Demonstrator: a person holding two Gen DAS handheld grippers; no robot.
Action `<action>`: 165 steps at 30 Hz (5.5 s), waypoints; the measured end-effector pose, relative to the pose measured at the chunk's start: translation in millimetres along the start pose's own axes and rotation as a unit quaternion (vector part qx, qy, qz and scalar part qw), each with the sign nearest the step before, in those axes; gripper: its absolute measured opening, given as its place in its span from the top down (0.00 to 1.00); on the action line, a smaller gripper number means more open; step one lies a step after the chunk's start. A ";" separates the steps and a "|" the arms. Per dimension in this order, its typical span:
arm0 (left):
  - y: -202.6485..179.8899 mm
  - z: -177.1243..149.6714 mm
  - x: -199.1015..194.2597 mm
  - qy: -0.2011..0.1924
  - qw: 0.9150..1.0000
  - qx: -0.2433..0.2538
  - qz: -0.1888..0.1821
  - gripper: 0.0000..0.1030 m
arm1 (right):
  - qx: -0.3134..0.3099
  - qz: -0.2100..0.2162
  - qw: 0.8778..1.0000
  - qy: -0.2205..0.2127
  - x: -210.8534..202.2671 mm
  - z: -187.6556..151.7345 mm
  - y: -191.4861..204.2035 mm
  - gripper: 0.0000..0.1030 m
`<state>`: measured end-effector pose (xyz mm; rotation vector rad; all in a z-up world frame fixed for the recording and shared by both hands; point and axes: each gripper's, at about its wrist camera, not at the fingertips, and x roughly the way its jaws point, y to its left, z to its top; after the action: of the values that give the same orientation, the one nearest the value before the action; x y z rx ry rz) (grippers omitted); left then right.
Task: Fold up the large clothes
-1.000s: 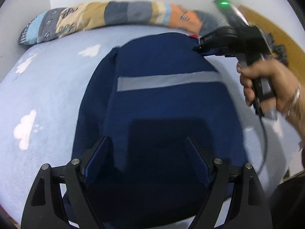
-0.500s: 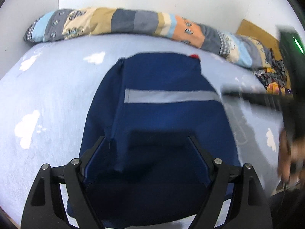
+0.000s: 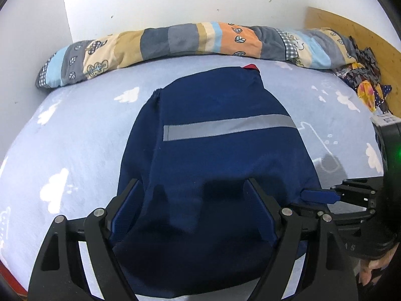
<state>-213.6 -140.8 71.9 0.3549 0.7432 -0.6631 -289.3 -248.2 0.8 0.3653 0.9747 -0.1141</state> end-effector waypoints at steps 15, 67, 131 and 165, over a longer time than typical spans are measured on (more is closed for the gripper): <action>-6.9 1.8 3.5 0.000 1.000 0.016 0.006 0.20 | -0.003 0.011 1.000 0.000 -3.8 5.9 -1.3 0.62; 60.4 28.4 103.4 0.174 0.940 -0.150 -0.251 0.21 | 0.147 0.133 0.979 -0.036 19.0 50.5 -65.7 0.44; -147.2 -65.6 -7.4 0.017 1.000 0.004 0.012 0.00 | 0.059 -0.217 0.972 -0.067 -103.2 -98.9 -73.7 0.24; -153.2 -71.6 -27.5 0.013 1.000 -0.002 0.012 0.00 | 0.052 -0.221 0.971 -0.074 -116.6 -107.4 -58.6 0.16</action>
<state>-367.0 -205.9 31.8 0.3697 0.7636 -0.6352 -454.3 -272.9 28.0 0.2258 0.8914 -0.5926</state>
